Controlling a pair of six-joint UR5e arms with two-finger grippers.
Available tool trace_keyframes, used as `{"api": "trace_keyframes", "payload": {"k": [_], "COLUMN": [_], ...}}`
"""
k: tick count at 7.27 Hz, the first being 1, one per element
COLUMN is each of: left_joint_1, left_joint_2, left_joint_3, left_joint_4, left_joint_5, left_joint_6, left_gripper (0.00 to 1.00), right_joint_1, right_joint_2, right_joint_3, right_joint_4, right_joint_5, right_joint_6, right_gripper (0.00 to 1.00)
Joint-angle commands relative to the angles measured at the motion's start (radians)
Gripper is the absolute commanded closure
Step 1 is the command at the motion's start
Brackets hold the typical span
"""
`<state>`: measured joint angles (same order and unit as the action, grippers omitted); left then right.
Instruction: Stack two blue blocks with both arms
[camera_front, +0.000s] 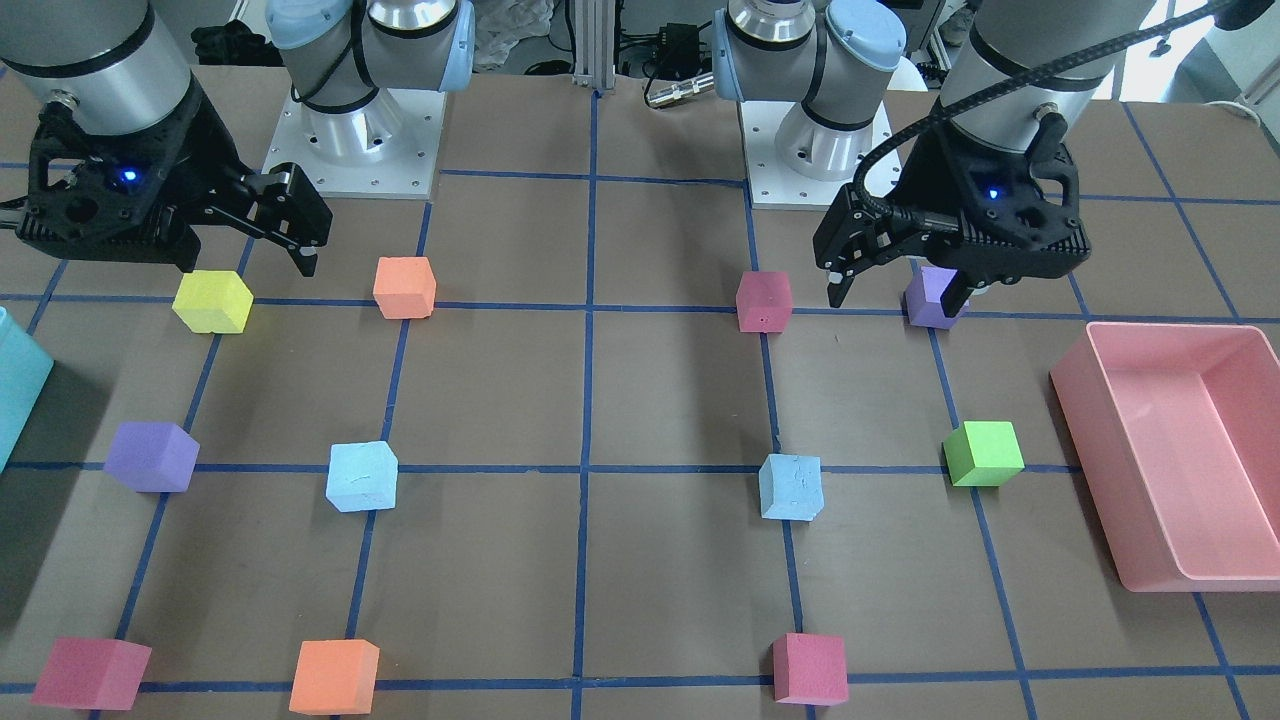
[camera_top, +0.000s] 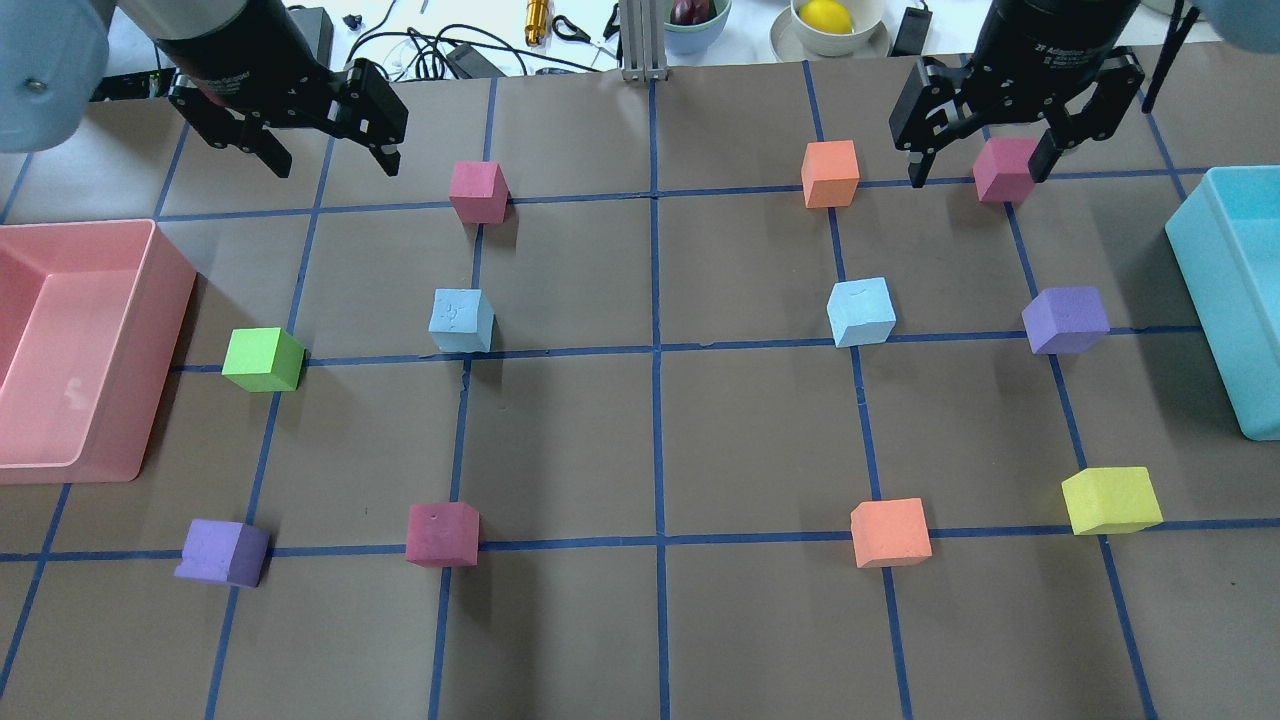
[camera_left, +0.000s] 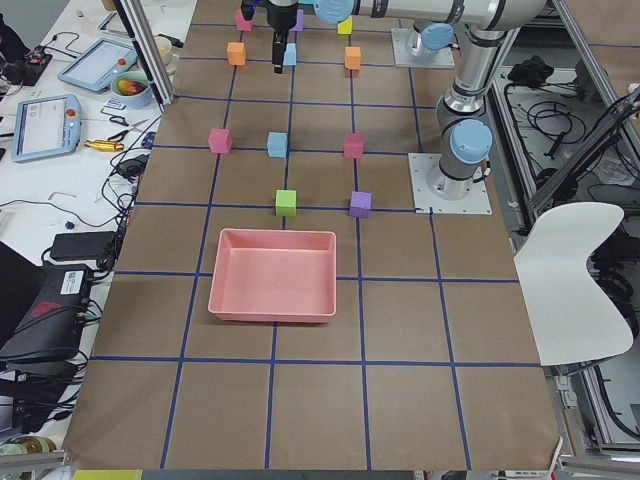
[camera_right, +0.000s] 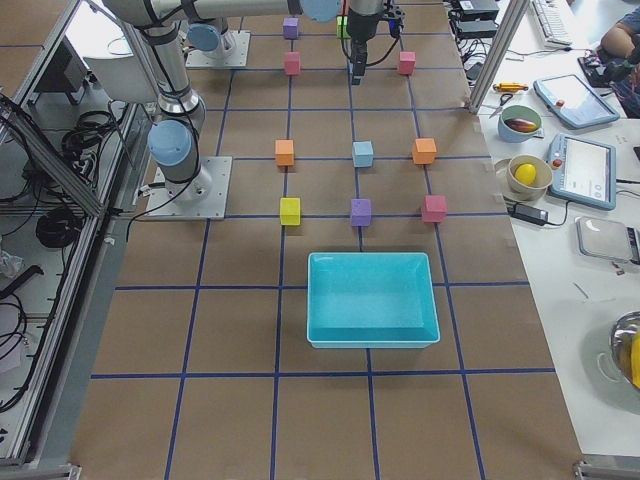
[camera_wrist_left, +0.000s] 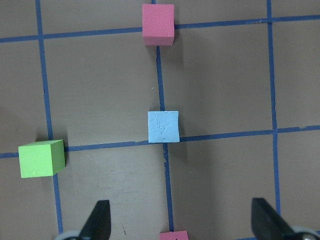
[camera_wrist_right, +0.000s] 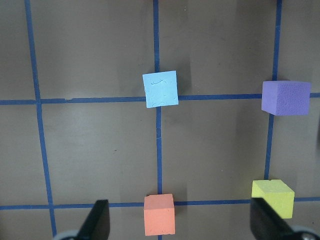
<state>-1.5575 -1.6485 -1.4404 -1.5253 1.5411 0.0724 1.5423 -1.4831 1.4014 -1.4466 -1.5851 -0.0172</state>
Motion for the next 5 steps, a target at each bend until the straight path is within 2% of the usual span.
{"api": "trace_keyframes", "payload": {"k": [1, 5], "left_joint_1": [-0.001, -0.004], "left_joint_2": [0.006, 0.013], "left_joint_3": [0.0, -0.017], "left_joint_4": [-0.01, -0.013], "left_joint_5": [0.005, 0.005], "left_joint_6": [0.001, -0.005], "left_gripper": [0.0, 0.0], "right_joint_1": [0.001, 0.001], "right_joint_2": [0.001, 0.009], "right_joint_3": [0.002, 0.004], "right_joint_4": [-0.001, 0.0], "right_joint_5": [-0.004, -0.012], "right_joint_6": [0.0, 0.0], "right_gripper": [0.0, 0.0]}}
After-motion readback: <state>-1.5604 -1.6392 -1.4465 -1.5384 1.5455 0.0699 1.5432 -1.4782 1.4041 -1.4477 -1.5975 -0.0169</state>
